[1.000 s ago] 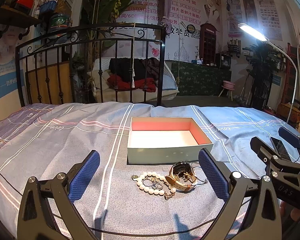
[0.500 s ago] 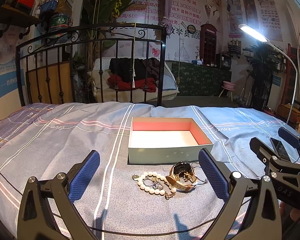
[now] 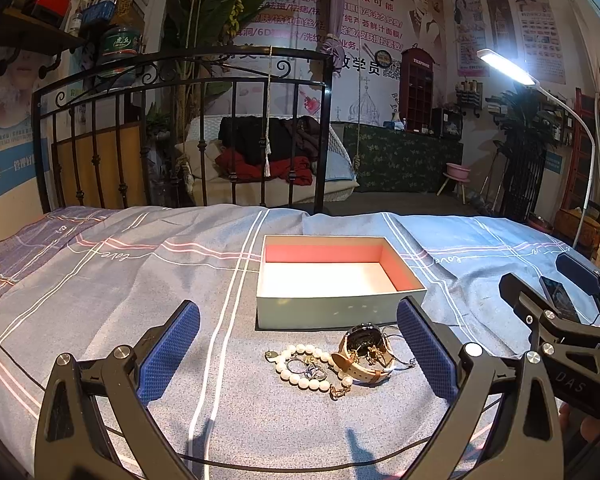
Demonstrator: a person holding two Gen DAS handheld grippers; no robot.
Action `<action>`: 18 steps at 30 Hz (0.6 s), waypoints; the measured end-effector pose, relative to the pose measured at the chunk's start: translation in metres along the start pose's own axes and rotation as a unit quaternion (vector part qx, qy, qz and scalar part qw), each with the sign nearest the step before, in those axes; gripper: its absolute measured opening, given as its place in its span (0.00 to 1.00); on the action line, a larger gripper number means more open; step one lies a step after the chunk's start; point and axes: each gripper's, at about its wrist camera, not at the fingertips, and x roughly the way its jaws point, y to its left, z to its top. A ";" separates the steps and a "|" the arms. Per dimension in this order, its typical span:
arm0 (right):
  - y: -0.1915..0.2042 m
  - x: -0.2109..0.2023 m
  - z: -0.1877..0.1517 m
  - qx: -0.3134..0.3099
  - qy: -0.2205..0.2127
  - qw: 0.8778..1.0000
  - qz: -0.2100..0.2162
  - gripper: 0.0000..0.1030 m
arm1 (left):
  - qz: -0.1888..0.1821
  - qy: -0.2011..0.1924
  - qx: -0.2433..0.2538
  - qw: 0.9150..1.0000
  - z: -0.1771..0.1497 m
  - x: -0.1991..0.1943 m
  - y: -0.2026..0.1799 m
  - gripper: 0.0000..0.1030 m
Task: Organize jewelry
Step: 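Lower the left tool to the pearl bracelet and close on it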
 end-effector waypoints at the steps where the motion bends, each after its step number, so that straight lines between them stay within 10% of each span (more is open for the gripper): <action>1: 0.000 0.000 0.000 0.000 0.000 1.000 0.000 0.95 | 0.000 0.000 0.001 1.000 0.000 0.000 0.000 0.94; 9: -0.001 0.003 0.005 0.000 0.015 1.000 0.006 0.95 | -0.006 0.035 0.005 0.999 0.002 0.008 -0.001 0.94; 18: -0.004 0.054 -0.010 -0.005 0.183 0.980 0.075 0.85 | -0.040 0.181 0.042 0.982 -0.014 0.052 0.002 0.94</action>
